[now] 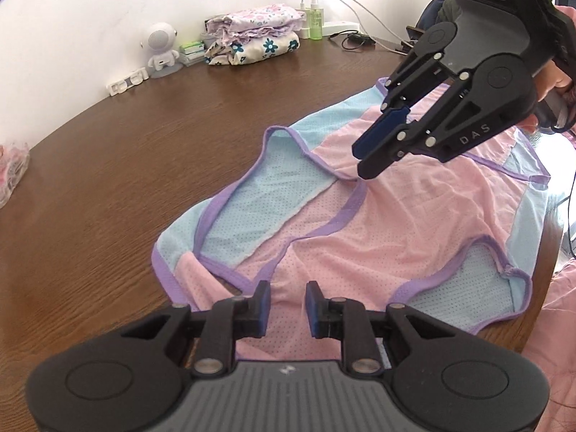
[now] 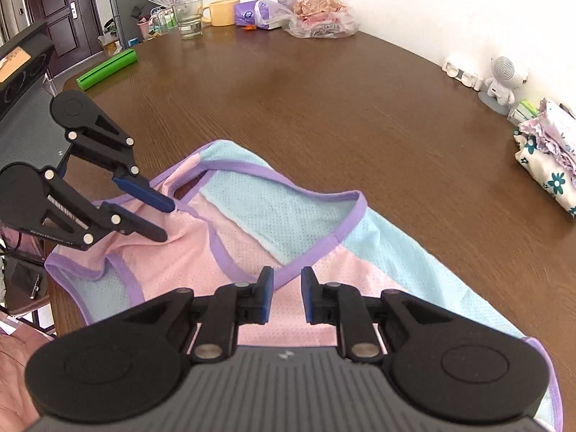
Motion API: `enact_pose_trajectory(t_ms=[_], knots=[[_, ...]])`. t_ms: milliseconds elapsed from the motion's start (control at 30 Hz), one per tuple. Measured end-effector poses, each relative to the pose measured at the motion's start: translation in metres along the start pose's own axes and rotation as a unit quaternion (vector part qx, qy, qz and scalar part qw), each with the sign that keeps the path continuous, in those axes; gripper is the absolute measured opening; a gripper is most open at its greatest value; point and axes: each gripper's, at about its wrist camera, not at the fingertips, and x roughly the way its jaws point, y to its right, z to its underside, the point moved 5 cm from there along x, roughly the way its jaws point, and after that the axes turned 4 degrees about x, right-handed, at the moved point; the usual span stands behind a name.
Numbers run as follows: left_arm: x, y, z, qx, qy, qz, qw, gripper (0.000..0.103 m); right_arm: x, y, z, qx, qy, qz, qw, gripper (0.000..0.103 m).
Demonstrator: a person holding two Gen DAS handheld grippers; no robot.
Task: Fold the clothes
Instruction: 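Open both grippers and move them apart toward opposite ends of the garment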
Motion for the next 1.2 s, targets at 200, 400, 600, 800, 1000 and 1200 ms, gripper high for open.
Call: enact_pose_trajectory(t_ms=[200, 400, 600, 800, 1000, 1200], knots=[[-0.002, -0.025, 0.014, -0.050, -0.009, -0.033, 0.9982, 0.027, 0.025, -0.006, 0.005, -0.007, -0.010, -0.004, 1.000, 0.016], [-0.011, -0.048, 0.027, -0.082, -0.013, -0.069, 0.9942, 0.033, 0.038, -0.011, -0.010, 0.009, 0.018, -0.005, 1.000, 0.017], [-0.027, -0.051, 0.030, -0.085, -0.001, -0.077, 0.9934, 0.031, -0.002, 0.002, -0.011, 0.046, 0.068, -0.010, 0.997, 0.027], [-0.045, -0.036, 0.035, -0.082, 0.011, -0.043, 0.9956, 0.028, -0.042, -0.001, 0.032, 0.038, 0.057, -0.001, 0.998, 0.031], [-0.036, -0.015, 0.047, -0.048, -0.024, -0.068, 0.9962, 0.029, -0.062, -0.007, 0.087, 0.049, 0.021, -0.005, 0.999, 0.031], [-0.035, -0.031, 0.052, -0.085, -0.034, -0.117, 0.9889, 0.033, -0.070, -0.006, 0.129, 0.073, -0.001, 0.008, 0.997, 0.031]])
